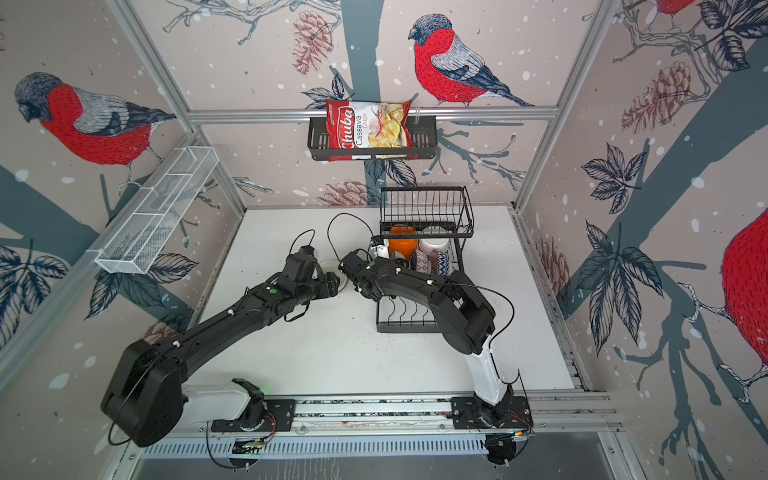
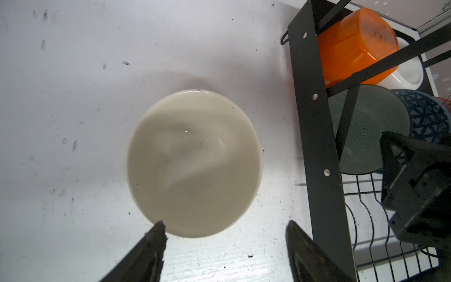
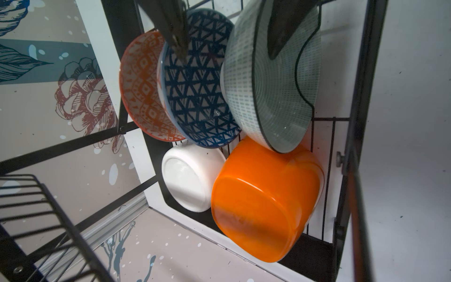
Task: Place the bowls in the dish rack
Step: 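Open the right gripper at the green bowl while left gripper hovers over cream bowl, then lower the left gripper onto the cream bowl rim while right gripper withdraws from rack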
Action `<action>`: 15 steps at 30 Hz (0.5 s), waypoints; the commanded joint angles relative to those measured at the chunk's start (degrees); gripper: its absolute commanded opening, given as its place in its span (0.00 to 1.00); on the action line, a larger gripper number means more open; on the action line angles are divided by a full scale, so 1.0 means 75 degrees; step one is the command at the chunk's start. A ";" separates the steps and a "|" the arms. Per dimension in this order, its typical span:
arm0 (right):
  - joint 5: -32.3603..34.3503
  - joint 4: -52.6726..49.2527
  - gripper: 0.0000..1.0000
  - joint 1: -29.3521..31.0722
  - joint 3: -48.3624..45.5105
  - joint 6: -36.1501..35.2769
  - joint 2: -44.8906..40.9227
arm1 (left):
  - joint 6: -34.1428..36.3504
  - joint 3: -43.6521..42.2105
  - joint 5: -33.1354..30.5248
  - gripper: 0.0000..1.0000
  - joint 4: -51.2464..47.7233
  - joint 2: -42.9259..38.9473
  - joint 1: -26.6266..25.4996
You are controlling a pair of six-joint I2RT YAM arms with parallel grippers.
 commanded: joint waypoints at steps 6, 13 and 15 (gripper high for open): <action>-0.0433 0.0682 0.60 0.0012 -0.0492 -0.0165 -0.0750 | 0.0020 0.0039 -0.0250 0.77 -0.0098 -0.0186 0.0024; -0.1116 0.1523 0.64 -0.0001 -0.1066 -0.0581 -0.1516 | 0.0008 0.0031 -0.0344 0.77 -0.0126 -0.0232 0.0020; -0.1235 0.1682 0.65 -0.0010 -0.1168 -0.0653 -0.1628 | -0.0005 0.0030 -0.0362 0.77 -0.0151 -0.0238 0.0021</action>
